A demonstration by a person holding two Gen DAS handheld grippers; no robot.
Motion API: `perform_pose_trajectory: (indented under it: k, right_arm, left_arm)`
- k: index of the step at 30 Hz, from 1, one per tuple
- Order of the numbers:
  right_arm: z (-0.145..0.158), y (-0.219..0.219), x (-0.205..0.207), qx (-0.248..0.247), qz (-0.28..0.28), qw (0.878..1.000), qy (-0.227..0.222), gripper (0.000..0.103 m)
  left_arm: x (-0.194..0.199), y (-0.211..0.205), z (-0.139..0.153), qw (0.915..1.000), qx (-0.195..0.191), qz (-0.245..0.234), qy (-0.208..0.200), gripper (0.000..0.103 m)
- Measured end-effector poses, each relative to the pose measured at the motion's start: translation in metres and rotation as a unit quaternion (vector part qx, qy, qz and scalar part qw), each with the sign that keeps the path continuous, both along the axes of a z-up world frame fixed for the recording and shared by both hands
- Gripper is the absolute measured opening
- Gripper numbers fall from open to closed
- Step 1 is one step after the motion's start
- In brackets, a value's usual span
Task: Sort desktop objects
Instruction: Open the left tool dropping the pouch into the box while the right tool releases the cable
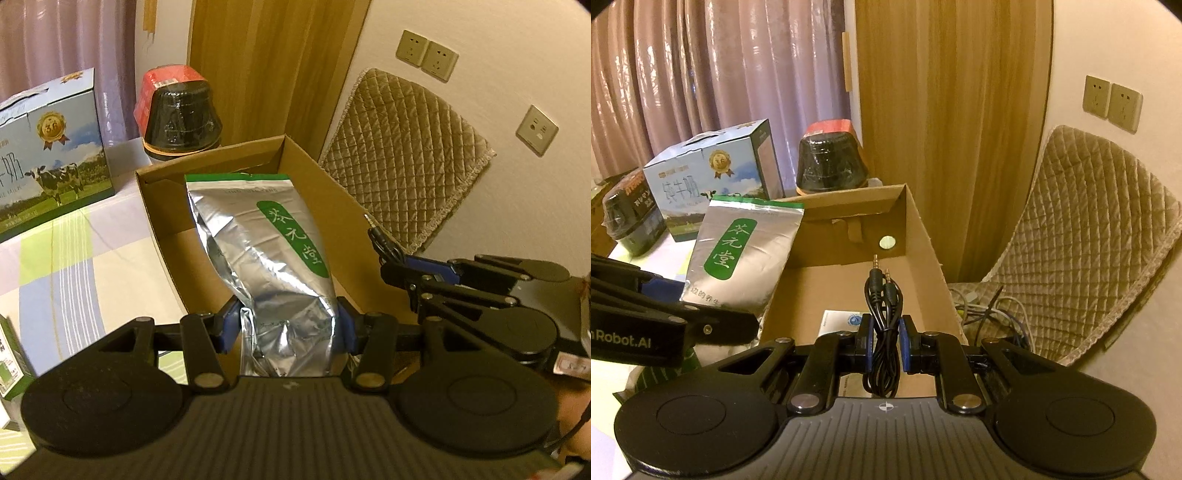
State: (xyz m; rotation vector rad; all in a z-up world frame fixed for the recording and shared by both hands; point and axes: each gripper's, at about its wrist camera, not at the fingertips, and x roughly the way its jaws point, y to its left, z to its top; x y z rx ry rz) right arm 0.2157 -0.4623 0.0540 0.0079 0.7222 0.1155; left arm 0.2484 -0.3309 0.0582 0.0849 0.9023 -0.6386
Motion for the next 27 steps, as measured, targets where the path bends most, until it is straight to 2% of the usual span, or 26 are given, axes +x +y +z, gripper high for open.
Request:
perform_pose_trajectory:
  k: [6, 14, 23, 27]
  right_arm:
    - [-0.003, 0.001, 0.005, -0.002, 0.001, 1.0, 0.002, 0.011]
    - [-0.007, 0.002, 0.009, -0.001, 0.002, 1.0, 0.006, 0.011]
    - [-0.008, 0.007, 0.009, 0.006, 0.006, 1.0, 0.006, 0.011]
    - [-0.006, 0.009, 0.011, 0.009, 0.006, 1.0, 0.001, 0.011]
  left_arm:
    - [0.005, -0.003, -0.013, 0.9999, 0.005, 0.008, 0.006, 0.05]
    - [-0.003, 0.007, -0.016, 0.9997, 0.016, 0.017, -0.011, 0.051]
    - [-0.021, 0.019, -0.013, 0.9996, 0.009, 0.019, -0.021, 0.056]
    - [-0.027, 0.024, -0.008, 0.9994, -0.006, 0.02, -0.026, 0.06]
